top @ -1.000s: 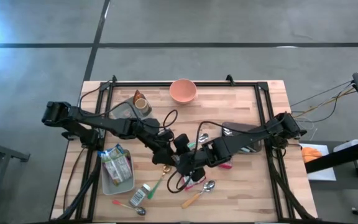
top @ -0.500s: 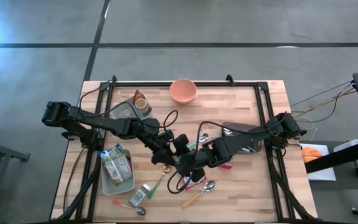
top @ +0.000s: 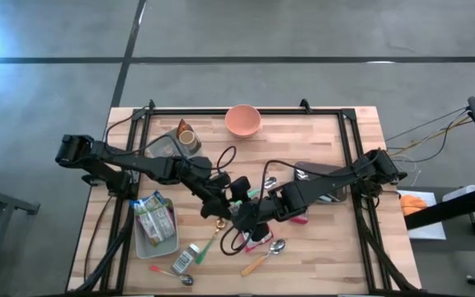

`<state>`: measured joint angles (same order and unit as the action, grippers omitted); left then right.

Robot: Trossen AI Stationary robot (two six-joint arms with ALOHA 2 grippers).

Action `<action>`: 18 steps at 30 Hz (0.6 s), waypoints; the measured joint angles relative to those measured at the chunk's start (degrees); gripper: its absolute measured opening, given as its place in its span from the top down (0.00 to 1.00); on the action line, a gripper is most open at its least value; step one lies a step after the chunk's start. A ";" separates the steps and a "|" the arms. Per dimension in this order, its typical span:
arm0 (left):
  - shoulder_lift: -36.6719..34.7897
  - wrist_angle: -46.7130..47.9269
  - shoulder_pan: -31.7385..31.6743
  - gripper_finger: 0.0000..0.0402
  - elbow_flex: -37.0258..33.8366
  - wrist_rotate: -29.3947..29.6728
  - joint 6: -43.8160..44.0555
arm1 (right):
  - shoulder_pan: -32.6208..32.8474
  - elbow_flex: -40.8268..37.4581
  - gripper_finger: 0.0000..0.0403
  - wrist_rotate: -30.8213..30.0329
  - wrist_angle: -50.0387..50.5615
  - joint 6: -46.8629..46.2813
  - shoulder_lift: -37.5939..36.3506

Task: Pick & Place Food Item
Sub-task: Put the brown seasoning bottle into the top gray bin

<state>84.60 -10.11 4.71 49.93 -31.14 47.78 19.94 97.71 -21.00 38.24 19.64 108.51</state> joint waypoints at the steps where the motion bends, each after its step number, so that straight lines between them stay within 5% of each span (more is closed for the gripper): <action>1: 0.00 0.00 0.01 0.55 0.00 -0.20 -0.36 | -0.01 0.00 0.30 -0.04 0.00 -0.04 0.00; 18: -0.50 0.79 0.00 0.55 0.00 0.02 -2.19 | 0.09 -0.02 0.52 -2.77 0.40 -2.17 0.09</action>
<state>84.10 -9.32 4.71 49.93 -31.11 45.59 20.03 97.69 -23.77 38.64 17.47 108.60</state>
